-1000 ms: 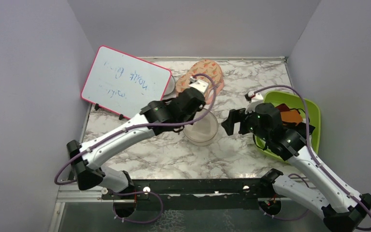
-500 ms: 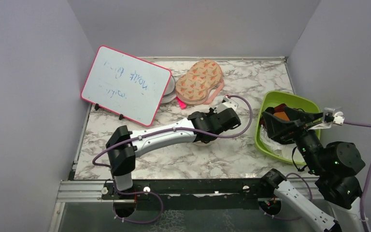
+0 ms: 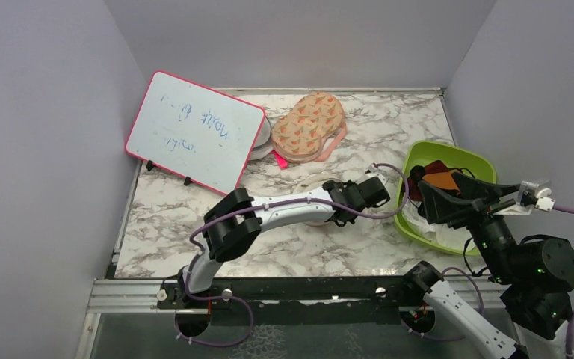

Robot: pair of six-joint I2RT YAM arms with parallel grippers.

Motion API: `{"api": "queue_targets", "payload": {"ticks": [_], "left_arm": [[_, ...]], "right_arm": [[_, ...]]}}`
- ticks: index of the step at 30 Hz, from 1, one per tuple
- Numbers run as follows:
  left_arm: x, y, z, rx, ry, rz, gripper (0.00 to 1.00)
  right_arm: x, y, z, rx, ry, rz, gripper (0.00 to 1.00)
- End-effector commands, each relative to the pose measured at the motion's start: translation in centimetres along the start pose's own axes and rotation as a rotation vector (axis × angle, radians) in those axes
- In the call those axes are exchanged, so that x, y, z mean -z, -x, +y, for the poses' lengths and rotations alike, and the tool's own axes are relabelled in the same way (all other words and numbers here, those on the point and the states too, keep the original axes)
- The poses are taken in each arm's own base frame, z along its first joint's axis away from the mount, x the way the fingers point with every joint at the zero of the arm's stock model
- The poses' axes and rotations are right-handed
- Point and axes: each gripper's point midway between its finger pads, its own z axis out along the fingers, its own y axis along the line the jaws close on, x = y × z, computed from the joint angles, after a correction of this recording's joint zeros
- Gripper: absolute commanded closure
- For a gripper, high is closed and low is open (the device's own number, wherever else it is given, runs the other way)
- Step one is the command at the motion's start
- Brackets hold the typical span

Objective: Unzip the laundry bag and remove the bra
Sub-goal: Close the laundry bag at the center of the board, then reset both arms

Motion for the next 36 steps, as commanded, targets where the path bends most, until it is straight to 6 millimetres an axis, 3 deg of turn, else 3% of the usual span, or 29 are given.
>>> {"api": "queue_targets", "payload": {"ticks": [1, 7, 11, 15, 21, 23, 25, 28, 31, 32, 34, 36], "left_arm": [[-1.7, -1.0, -3.2, 0.025, -0.117, 0.018, 1.00], [-3.4, -3.9, -3.3, 0.021, -0.114, 0.067, 0.94], [-2.3, -3.4, -2.7, 0.021, -0.110, 0.042, 0.74], [0.0, -1.4, -2.1, 0.027, -0.153, -0.046, 0.42], [4.2, 1.9, -0.3, 0.125, -0.351, -0.247, 0.25], [6.8, 3.4, 0.5, 0.160, -0.454, -0.342, 0.12], [8.4, 4.0, 1.9, 0.191, -0.502, -0.404, 0.06], [9.2, 4.1, 5.7, 0.271, -0.485, -0.448, 0.04], [9.1, 3.2, 12.5, 0.403, -0.374, -0.473, 0.03], [9.2, 2.8, 16.1, 0.459, -0.307, -0.482, 0.02], [10.9, 2.8, 21.1, 0.519, -0.220, -0.541, 0.02], [14.1, 3.4, 25.9, 0.538, -0.115, -0.635, 0.01]], "right_arm": [[0.0, -0.7, -0.5, 0.029, -0.020, 0.037, 0.00], [-0.5, -1.8, -0.2, 0.028, -0.008, 0.059, 0.00], [-1.0, -2.3, 0.1, 0.037, 0.004, 0.082, 0.00], [-1.3, -2.3, 0.2, 0.048, 0.007, 0.089, 0.00], [-1.8, -2.9, 0.4, 0.045, 0.016, 0.108, 0.00], [-2.0, -3.4, 0.5, 0.045, 0.018, 0.120, 0.00], [-2.2, -4.0, 0.4, 0.048, 0.015, 0.134, 0.00], [-2.7, -4.9, 0.4, 0.051, 0.014, 0.157, 0.00], [-3.4, -5.7, 0.4, 0.058, 0.006, 0.191, 0.00], [-3.7, -6.0, 0.3, 0.060, -0.006, 0.207, 0.00], [-4.2, -6.4, 0.0, 0.068, -0.035, 0.236, 0.00], [-4.7, -6.4, -0.2, 0.085, -0.055, 0.255, 0.00]]}}
